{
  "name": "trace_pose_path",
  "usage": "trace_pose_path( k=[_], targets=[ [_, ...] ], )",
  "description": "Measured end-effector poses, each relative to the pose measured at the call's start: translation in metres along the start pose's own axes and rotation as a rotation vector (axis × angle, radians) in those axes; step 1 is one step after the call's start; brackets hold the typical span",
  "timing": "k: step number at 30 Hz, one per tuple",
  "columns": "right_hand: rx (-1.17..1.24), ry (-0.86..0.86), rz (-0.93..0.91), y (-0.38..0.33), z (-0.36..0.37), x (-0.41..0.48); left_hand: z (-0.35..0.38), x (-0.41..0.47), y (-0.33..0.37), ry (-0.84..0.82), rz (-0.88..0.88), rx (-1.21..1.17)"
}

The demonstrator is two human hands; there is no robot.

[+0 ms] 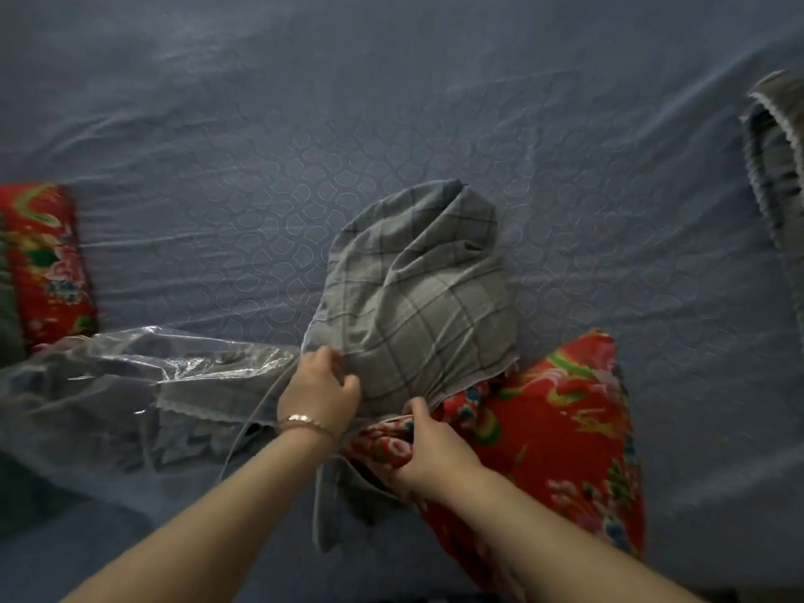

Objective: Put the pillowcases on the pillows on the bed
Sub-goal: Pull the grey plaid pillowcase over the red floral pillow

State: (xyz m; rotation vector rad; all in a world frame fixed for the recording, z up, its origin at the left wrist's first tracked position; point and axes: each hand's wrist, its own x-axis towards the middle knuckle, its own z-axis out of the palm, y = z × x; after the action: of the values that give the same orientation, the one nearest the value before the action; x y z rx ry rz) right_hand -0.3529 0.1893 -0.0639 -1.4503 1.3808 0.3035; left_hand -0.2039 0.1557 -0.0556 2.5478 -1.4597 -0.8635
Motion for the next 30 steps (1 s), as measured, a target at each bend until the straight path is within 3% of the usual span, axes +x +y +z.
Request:
trace_pose_path(
  k=[2, 3, 7, 9, 12, 15, 17, 19, 23, 28, 30],
  targets=[
    [-0.092, -0.152, -0.042, 0.003, -0.024, 0.001, 0.004, 0.015, 0.013, 0.010, 0.053, -0.015],
    [-0.140, -0.128, -0.066, 0.005, -0.037, 0.000, 0.008, 0.021, 0.018, -0.017, 0.072, 0.021],
    [-0.261, 0.397, -0.124, 0.025, -0.081, 0.002, 0.022, 0.031, 0.024, 0.048, 0.119, 0.091],
    [-0.259, 0.538, -0.082, 0.035, -0.097, 0.012, 0.022, 0.027, 0.017, 0.150, 0.237, 0.003],
    [-0.164, 0.516, -0.055, 0.045, -0.112, 0.039, 0.017, 0.011, 0.002, 0.233, 0.594, -0.139],
    [-0.237, 0.483, -0.151, 0.052, -0.117, 0.059, 0.017, -0.010, -0.017, 0.102, 0.768, -0.056],
    [-0.334, 0.502, -0.313, 0.058, -0.117, 0.062, 0.015, -0.011, -0.017, -0.026, 0.657, 0.067],
    [-0.341, 0.526, -0.492, 0.064, -0.117, 0.058, 0.010, 0.004, -0.006, -0.087, 0.411, 0.106],
    [-0.380, 0.492, -0.690, 0.081, -0.111, 0.029, 0.004, 0.047, 0.039, 0.089, 0.349, 0.108],
    [-0.272, 0.479, -0.625, 0.095, -0.094, 0.004, 0.018, 0.091, 0.080, -0.275, 0.238, 0.301],
    [-0.172, 0.421, -0.525, 0.089, -0.099, 0.010, 0.019, 0.094, 0.078, -0.277, 0.220, 0.252]
  ],
)
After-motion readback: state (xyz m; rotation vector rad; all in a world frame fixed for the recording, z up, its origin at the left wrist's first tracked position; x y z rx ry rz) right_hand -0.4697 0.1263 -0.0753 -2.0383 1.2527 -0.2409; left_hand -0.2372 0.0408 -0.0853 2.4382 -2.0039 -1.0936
